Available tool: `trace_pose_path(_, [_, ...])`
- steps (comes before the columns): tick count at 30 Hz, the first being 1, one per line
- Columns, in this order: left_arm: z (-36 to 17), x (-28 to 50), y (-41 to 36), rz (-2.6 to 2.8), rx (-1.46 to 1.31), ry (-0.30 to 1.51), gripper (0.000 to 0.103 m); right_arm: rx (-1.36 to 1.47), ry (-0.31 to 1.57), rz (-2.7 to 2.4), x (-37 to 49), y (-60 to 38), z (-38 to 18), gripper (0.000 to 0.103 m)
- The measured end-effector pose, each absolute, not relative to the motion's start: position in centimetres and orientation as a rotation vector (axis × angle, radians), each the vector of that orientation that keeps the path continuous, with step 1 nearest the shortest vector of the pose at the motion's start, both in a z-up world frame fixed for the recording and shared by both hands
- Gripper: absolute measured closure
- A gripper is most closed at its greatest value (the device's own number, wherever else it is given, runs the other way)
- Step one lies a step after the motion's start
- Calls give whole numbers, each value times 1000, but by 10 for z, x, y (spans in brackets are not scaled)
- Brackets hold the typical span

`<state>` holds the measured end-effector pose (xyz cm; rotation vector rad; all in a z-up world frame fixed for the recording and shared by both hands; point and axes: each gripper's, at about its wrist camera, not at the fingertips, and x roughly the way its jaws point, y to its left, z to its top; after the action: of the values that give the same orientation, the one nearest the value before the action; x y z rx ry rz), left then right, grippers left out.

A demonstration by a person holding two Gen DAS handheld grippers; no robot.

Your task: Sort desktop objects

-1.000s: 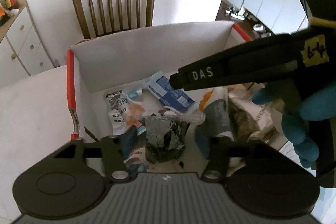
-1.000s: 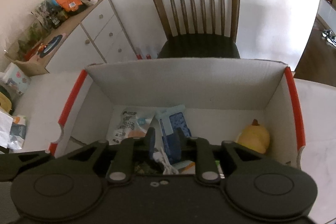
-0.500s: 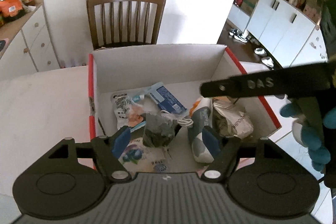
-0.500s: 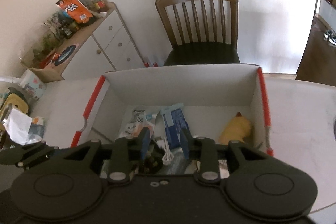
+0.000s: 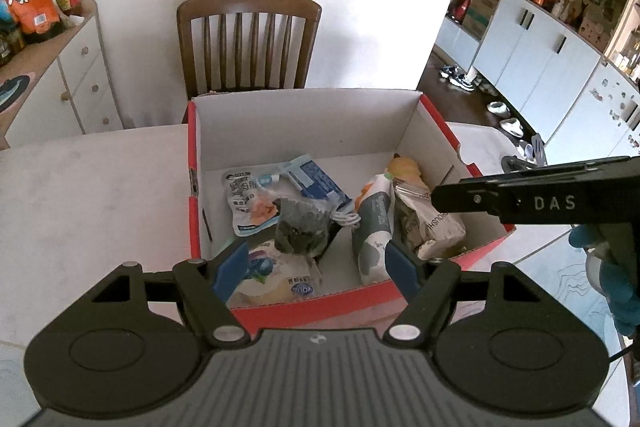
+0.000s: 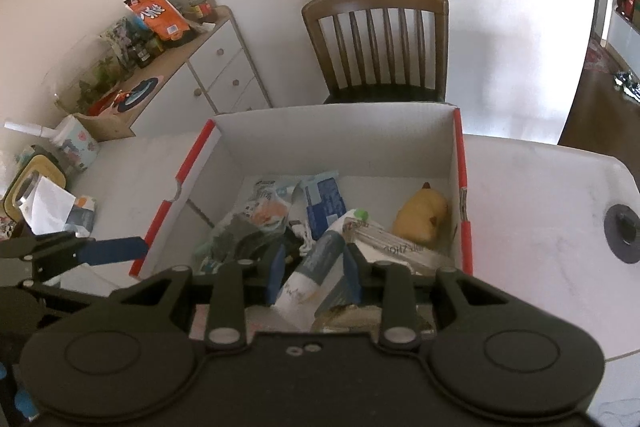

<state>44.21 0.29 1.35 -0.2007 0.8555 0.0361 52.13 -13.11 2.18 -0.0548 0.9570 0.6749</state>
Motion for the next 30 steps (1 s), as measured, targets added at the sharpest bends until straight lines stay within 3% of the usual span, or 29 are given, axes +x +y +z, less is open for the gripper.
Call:
trace_pose_path(5, [19, 433, -1, 42, -188, 843, 28, -55, 939, 683, 508, -137, 28, 69])
trace_pose_path(8, [22, 426, -1, 47, -191, 835, 20, -54, 929, 688, 500, -142, 32, 69])
trace_pose_path(14, [27, 416, 0, 52, -207, 819, 14, -51, 909, 684, 485, -154, 37, 64])
trace_pose_path(17, [27, 411, 0, 60, -213, 814, 0, -52, 892, 681, 477, -161, 40, 60])
trace_pose_path(21, [29, 403, -1, 67, -215, 804, 0, -53, 879, 689, 467, -171, 42, 55])
trace_pose_path(25, [33, 397, -3, 74, -226, 795, 0, -40, 857, 707, 455, -179, 45, 44])
trace_pose_path(30, [36, 389, -8, 92, -203, 785, 0, -41, 821, 720, 441, -186, 49, 41])
